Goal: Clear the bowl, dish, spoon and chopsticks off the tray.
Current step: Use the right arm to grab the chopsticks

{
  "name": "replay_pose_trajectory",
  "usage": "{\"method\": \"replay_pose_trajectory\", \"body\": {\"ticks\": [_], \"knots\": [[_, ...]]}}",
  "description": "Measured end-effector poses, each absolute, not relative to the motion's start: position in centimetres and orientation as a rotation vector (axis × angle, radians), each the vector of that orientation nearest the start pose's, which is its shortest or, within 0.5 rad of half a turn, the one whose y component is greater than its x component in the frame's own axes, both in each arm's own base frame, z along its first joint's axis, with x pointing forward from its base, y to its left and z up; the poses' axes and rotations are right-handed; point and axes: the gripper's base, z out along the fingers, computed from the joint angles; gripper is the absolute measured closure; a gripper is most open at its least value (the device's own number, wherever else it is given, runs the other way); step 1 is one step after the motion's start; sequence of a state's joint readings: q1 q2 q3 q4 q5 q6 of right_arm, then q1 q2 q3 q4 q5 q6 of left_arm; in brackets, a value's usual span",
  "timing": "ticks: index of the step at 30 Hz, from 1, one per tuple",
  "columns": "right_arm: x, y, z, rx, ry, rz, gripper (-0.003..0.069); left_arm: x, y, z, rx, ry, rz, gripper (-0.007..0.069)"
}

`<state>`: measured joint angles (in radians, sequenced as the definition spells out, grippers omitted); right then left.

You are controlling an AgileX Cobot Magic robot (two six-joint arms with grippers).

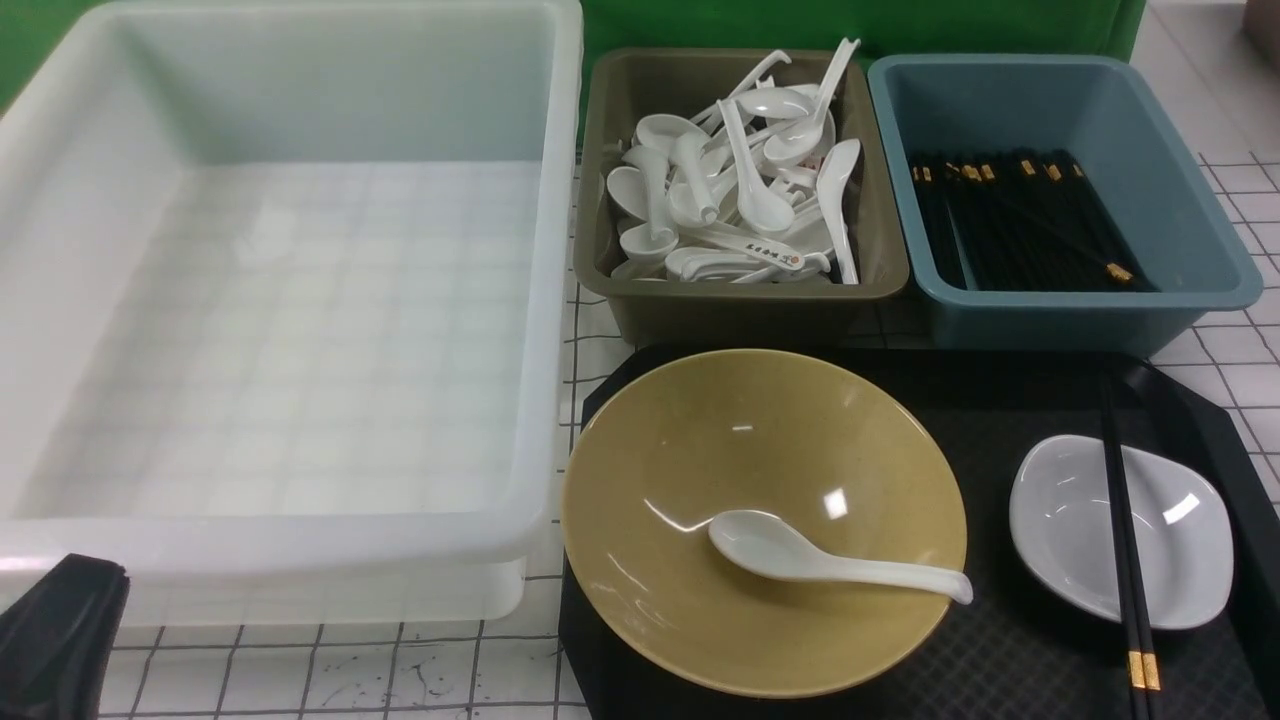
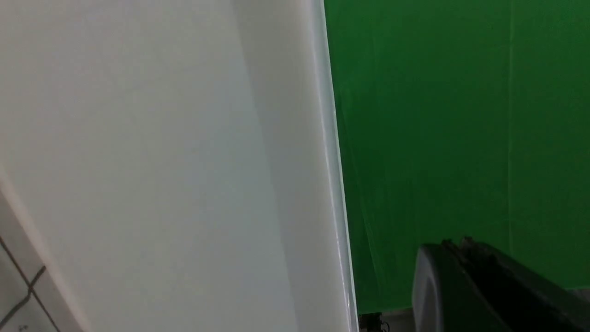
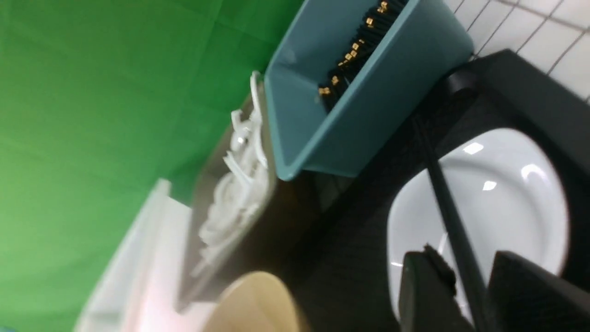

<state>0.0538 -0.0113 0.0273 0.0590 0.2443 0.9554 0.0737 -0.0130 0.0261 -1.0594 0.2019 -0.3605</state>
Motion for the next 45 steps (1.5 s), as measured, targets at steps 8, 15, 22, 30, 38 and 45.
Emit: {"method": "replay_pose_trajectory", "body": {"ticks": [8,15,22,30,38,45], "knots": [[5.2,0.7,20.8,0.49,1.657,0.612,0.0446,3.9,-2.2,26.3,-0.475,1.46,-0.832,0.0639],[6.2,1.5,28.3,0.07,1.801,0.379,0.0611,5.4,-2.2,32.3,-0.143,1.695,-0.452,0.0639],[11.5,3.0,34.0,-0.373,2.257,0.126,0.0622,11.6,-1.0,36.5,0.087,2.229,-0.167,0.0639],[16.6,4.2,31.1,-0.483,2.599,0.098,0.0596,16.7,-7.1,37.9,0.607,2.327,-0.334,0.0639],[21.0,5.1,27.6,-0.372,2.71,0.099,0.0323,18.6,-16.5,36.2,1.137,2.31,-0.388,0.0639],[24.6,4.4,22.9,-0.168,2.865,0.056,0.0098,18.9,-19.3,33.6,1.33,2.371,-0.311,0.0639]]}}
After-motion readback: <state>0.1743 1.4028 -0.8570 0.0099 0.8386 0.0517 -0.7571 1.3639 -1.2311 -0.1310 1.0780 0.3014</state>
